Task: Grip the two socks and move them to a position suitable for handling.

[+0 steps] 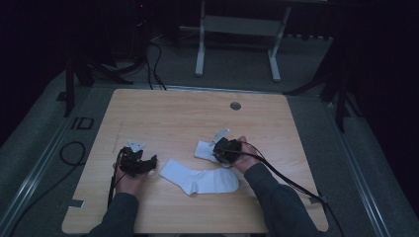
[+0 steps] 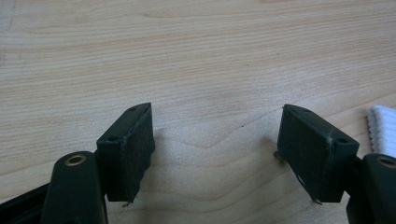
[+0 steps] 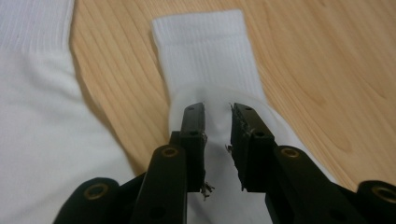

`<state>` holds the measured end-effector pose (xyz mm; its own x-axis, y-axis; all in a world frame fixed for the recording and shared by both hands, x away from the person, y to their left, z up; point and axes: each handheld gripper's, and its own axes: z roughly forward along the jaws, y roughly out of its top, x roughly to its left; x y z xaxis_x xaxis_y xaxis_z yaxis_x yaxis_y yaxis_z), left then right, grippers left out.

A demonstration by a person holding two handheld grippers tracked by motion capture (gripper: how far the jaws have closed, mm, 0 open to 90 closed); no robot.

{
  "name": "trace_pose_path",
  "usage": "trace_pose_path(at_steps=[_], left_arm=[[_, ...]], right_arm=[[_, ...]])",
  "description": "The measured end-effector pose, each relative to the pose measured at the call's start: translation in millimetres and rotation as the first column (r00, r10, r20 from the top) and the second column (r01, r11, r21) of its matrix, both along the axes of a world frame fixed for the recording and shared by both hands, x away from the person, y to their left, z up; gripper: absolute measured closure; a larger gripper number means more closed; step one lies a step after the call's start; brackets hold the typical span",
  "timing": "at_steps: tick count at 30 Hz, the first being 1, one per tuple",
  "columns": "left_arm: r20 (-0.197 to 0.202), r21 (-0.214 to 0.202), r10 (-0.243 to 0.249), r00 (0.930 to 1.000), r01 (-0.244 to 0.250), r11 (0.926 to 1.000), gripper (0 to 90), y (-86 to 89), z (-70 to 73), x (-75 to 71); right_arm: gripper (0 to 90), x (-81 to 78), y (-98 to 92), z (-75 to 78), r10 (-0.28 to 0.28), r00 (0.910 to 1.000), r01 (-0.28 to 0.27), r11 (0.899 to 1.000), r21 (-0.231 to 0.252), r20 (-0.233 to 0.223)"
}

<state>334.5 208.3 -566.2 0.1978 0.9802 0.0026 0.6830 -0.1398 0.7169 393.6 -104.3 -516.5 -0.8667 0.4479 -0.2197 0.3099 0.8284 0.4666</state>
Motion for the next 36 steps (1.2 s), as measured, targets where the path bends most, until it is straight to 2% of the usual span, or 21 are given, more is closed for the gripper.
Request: trace_pose_path(at_steps=[5, 7, 9, 12, 20, 25, 29, 36], left_arm=[[-0.002, 0.0, -0.001, 1.0, 0.001, 1.0, 27.3, 0.0, 0.1, -0.1], [-0.001, 0.0, 0.0, 1.0, 0.0, 1.0, 27.3, 0.0, 0.1, -0.1], [-0.001, 0.001, 0.0, 1.0, 0.0, 1.0, 27.2, -0.1, 0.0, 0.0], [-0.001, 0.001, 0.0, 1.0, 0.0, 1.0, 27.1, -0.2, 0.0, -0.1], [0.0, 0.001, 0.0, 1.0, 0.0, 1.0, 27.0, -0.2, -0.1, 0.0], [0.001, 0.0, 0.001, 1.0, -0.001, 1.0, 27.0, -0.3, -0.1, 0.0], [0.001, 0.0, 0.001, 1.0, -0.001, 1.0, 27.0, -0.3, -0.2, 0.0], [0.001, 0.0, 0.001, 1.0, -0.001, 1.0, 27.0, -0.4, -0.2, 0.0]], right_arm=[[71.5, 8.5, 10.6, -13.3, -0.016, 0.9998, 0.015, 1.0, -0.025, -0.011], [75.9, 10.3, 10.6, -16.1, -0.023, 0.9995, 0.022, 1.0, -0.021, -0.02], [83.9, 10.3, 10.8, -15.3, -0.015, 0.9996, 0.015, 1.0, -0.02, -0.024], [87.0, 10.4, 9.5, -13.1, -0.006, 0.9997, 0.005, 1.0, -0.016, -0.025], [87.1, 8.2, 0.1, 8.7, -0.009, 0.9998, 0.009, 0.999, 0.038, -0.018], [87.1, 7.8, -10.5, 24.2, -0.01, 0.9999, 0.01, 0.999, 0.038, 0.01], [87.0, 6.9, -21.8, 36.8, -0.025, 0.9994, 0.023, 0.998, 0.057, 0.022], [86.9, 8.3, -51.2, 40.9, -0.063, 0.998, 0.062, 0.996, 0.067, 0.009]])
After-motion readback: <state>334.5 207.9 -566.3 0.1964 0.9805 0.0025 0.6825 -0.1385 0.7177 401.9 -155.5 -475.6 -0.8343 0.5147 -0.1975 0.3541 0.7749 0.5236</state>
